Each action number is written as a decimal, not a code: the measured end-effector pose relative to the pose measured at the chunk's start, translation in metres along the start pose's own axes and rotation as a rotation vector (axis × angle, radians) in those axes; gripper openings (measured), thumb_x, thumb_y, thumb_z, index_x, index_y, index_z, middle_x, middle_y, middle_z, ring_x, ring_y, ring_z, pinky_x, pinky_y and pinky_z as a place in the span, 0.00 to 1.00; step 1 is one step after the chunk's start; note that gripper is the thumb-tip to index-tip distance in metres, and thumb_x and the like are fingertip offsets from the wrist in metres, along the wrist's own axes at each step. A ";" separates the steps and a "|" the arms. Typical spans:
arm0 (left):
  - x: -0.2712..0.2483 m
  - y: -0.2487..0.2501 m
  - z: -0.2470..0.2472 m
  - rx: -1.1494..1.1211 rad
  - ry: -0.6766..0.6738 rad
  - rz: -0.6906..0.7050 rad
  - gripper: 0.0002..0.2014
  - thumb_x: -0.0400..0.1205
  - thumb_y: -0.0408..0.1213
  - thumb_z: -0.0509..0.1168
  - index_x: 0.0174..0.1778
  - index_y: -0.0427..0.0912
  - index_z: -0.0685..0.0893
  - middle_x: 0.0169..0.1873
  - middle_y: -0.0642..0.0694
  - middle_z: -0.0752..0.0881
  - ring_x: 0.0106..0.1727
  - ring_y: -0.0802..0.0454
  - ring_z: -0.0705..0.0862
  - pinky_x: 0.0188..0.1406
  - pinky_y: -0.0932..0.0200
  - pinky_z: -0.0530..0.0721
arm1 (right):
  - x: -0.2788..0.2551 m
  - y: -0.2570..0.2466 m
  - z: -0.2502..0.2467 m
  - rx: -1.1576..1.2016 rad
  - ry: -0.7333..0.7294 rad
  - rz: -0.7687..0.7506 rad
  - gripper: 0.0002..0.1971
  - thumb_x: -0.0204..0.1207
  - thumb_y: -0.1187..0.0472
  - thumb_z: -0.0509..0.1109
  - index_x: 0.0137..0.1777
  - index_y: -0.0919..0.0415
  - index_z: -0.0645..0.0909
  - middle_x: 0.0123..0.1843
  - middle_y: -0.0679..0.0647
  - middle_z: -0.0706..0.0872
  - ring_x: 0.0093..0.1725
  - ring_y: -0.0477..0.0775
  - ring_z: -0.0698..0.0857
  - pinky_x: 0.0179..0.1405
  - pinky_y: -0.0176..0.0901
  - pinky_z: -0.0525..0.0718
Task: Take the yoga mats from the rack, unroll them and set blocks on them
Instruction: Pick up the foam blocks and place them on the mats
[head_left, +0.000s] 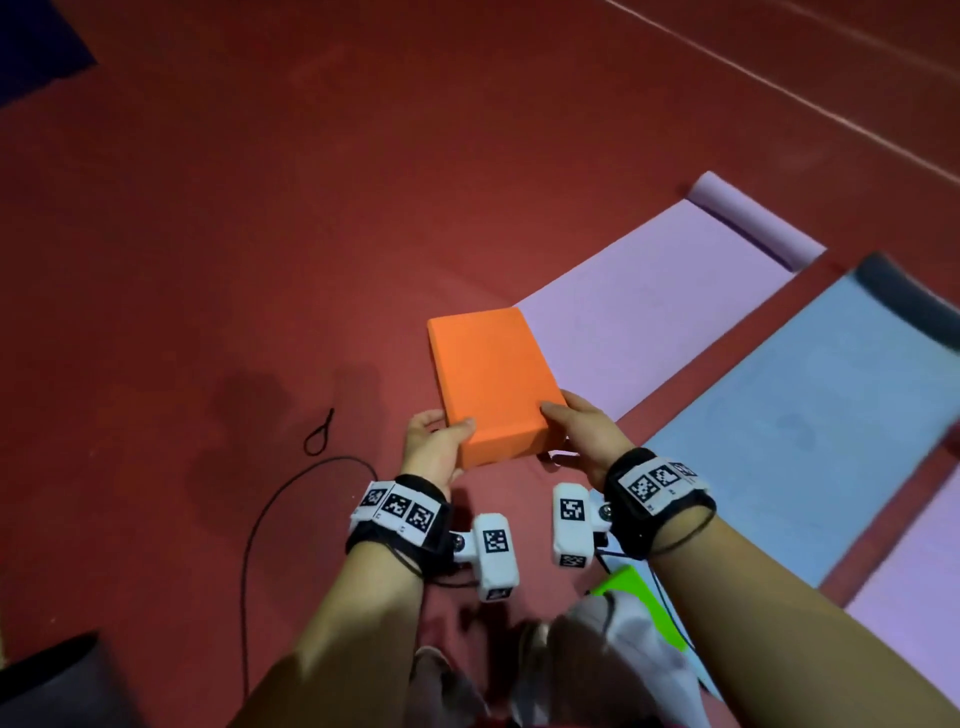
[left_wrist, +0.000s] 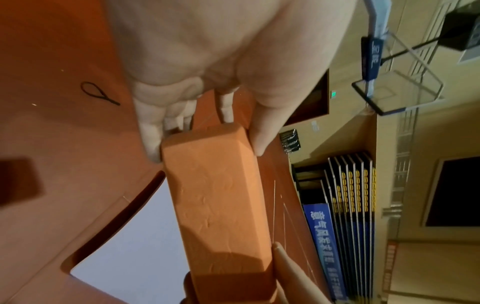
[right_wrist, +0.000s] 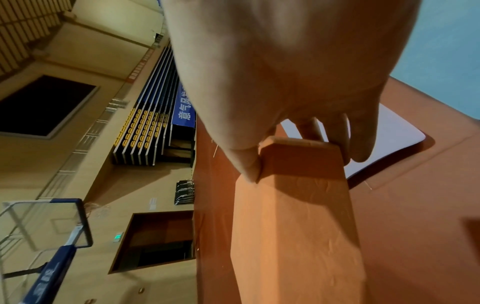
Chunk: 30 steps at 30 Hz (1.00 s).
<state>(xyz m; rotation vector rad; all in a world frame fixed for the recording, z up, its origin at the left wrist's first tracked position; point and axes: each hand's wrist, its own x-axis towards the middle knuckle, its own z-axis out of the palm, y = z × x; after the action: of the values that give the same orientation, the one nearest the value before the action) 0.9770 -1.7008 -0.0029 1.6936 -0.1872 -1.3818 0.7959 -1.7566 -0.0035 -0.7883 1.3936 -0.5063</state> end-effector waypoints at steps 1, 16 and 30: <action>0.017 0.006 0.012 0.020 -0.011 -0.016 0.19 0.79 0.31 0.73 0.61 0.49 0.74 0.57 0.42 0.85 0.50 0.43 0.85 0.54 0.45 0.85 | 0.018 -0.007 -0.006 0.004 0.001 0.015 0.18 0.83 0.53 0.66 0.72 0.47 0.77 0.54 0.49 0.85 0.55 0.56 0.81 0.63 0.61 0.80; 0.322 -0.015 0.174 0.171 0.024 -0.407 0.09 0.75 0.31 0.67 0.51 0.42 0.83 0.29 0.47 0.87 0.26 0.55 0.83 0.33 0.57 0.77 | 0.378 -0.005 -0.078 -0.058 0.027 0.295 0.22 0.84 0.67 0.62 0.75 0.46 0.75 0.50 0.50 0.85 0.37 0.51 0.81 0.40 0.44 0.83; 0.581 -0.232 0.192 0.165 -0.006 -0.474 0.30 0.83 0.38 0.70 0.79 0.47 0.66 0.60 0.48 0.82 0.49 0.53 0.83 0.45 0.49 0.87 | 0.619 0.211 -0.085 -0.053 0.206 0.320 0.24 0.84 0.69 0.60 0.77 0.49 0.75 0.58 0.54 0.83 0.46 0.53 0.82 0.46 0.48 0.85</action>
<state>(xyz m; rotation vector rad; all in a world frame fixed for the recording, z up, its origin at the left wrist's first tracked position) 0.9310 -2.0303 -0.5666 1.9532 0.1099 -1.7537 0.7685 -2.0879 -0.5732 -0.5507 1.6940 -0.3070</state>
